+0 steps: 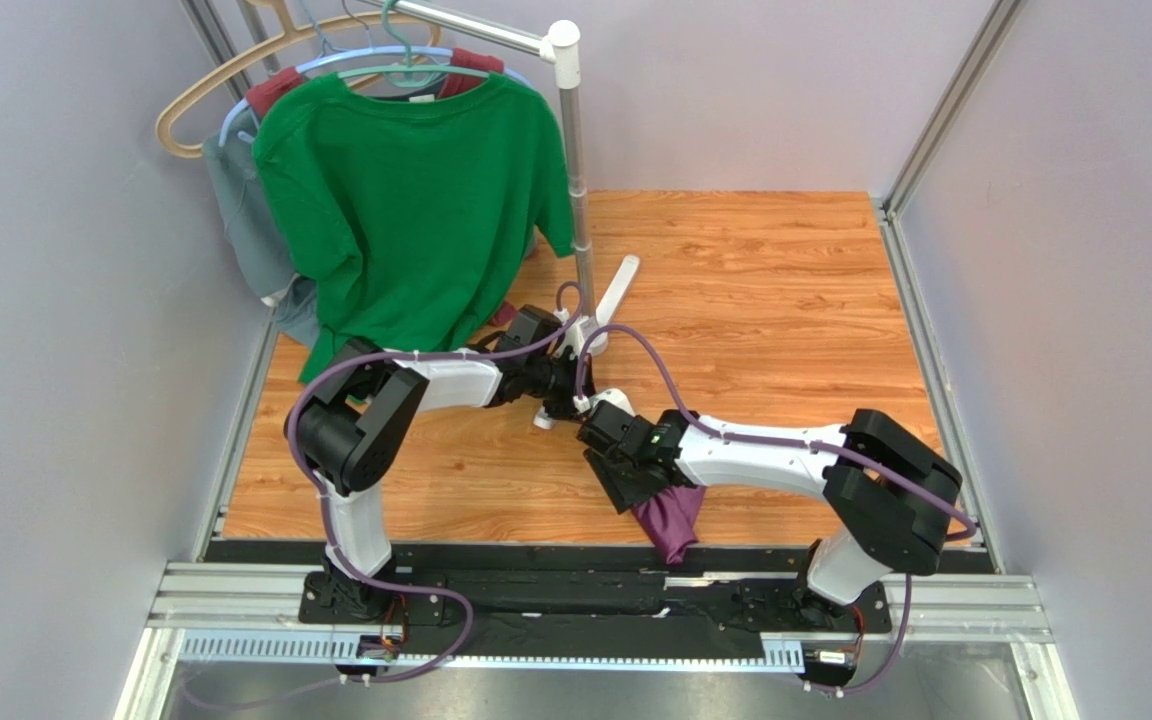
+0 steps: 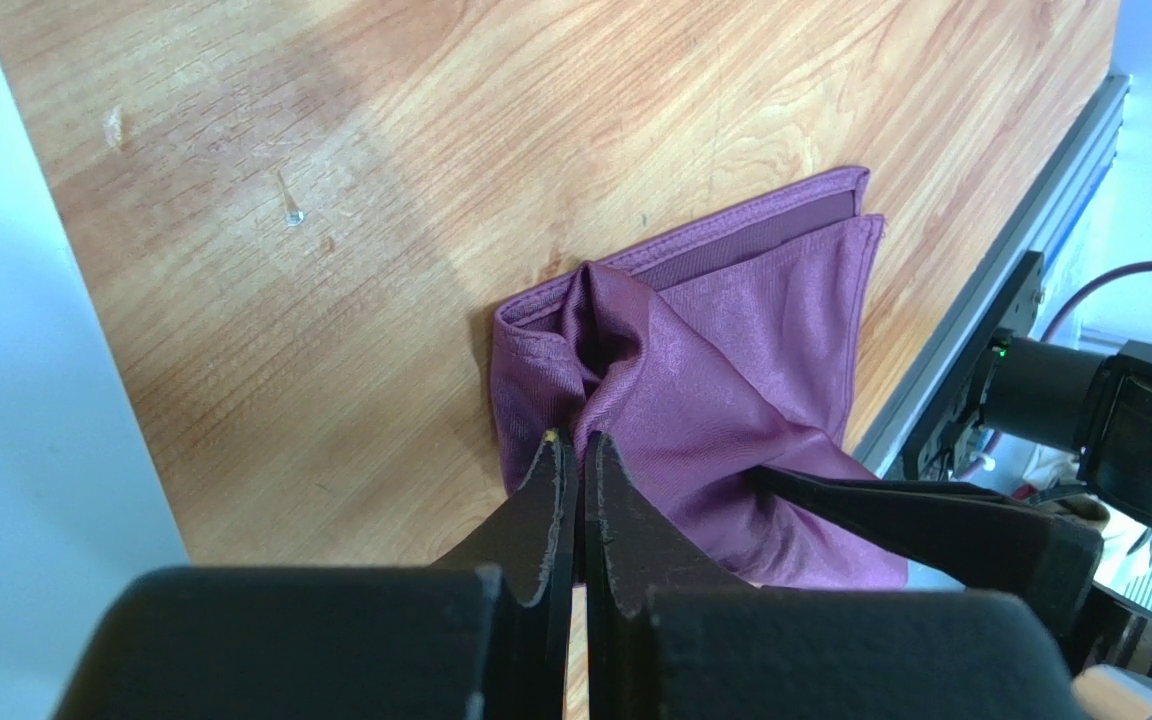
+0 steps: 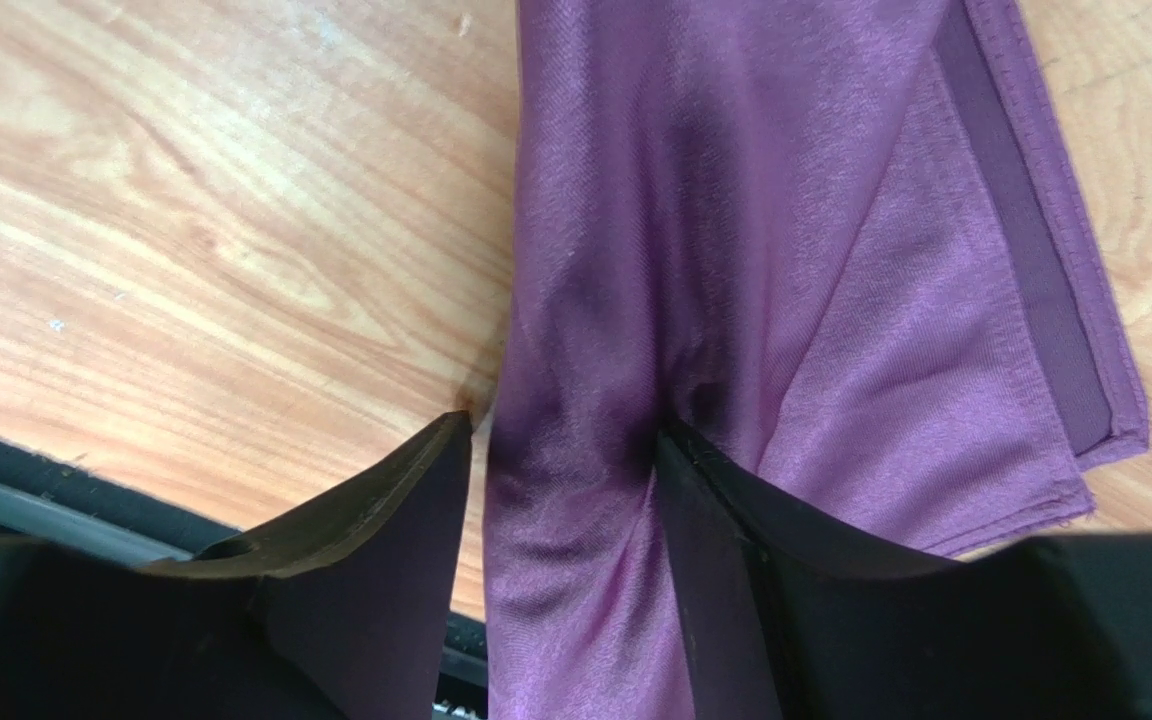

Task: Fold the napkin, place the utensils inside, and roll it up
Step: Roll the napkin with the utensil

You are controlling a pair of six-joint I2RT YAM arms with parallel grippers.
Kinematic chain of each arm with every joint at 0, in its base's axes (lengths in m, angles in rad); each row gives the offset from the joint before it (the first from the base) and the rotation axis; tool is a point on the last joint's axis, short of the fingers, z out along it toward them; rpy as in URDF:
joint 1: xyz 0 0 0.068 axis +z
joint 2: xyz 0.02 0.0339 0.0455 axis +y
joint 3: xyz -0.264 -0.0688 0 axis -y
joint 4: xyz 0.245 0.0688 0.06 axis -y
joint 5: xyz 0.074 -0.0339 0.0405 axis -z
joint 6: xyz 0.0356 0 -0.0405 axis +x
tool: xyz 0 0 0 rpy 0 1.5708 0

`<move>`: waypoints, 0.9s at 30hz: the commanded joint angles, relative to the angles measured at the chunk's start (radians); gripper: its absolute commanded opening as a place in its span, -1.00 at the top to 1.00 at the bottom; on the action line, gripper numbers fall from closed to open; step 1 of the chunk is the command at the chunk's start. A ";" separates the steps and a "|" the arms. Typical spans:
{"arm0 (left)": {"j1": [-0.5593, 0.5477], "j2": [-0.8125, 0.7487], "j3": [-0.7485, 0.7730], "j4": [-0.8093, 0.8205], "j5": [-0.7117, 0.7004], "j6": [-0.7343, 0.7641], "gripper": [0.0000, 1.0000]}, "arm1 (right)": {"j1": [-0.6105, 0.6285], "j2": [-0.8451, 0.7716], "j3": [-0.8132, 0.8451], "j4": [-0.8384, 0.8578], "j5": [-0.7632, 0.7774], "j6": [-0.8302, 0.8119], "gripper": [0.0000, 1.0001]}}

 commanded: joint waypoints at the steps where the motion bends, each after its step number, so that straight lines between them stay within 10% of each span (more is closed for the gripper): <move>1: 0.006 -0.022 0.028 -0.013 -0.004 0.013 1.00 | 0.002 0.044 -0.032 0.024 0.004 0.037 -0.06; 7: 0.014 -0.040 0.023 -0.009 0.002 0.011 1.00 | -0.005 0.070 -0.067 0.042 -0.026 0.067 0.39; 11: 0.032 -0.083 0.010 -0.001 -0.001 0.005 0.44 | -0.028 0.044 -0.113 0.105 -0.117 0.075 0.74; 15: 0.055 -0.153 -0.006 -0.006 -0.006 0.005 -0.05 | -0.074 -0.002 -0.164 0.173 -0.233 0.055 0.83; 27: 0.071 -0.221 -0.033 -0.029 -0.011 0.086 -0.14 | -0.263 -0.066 -0.268 0.352 -0.617 -0.034 0.89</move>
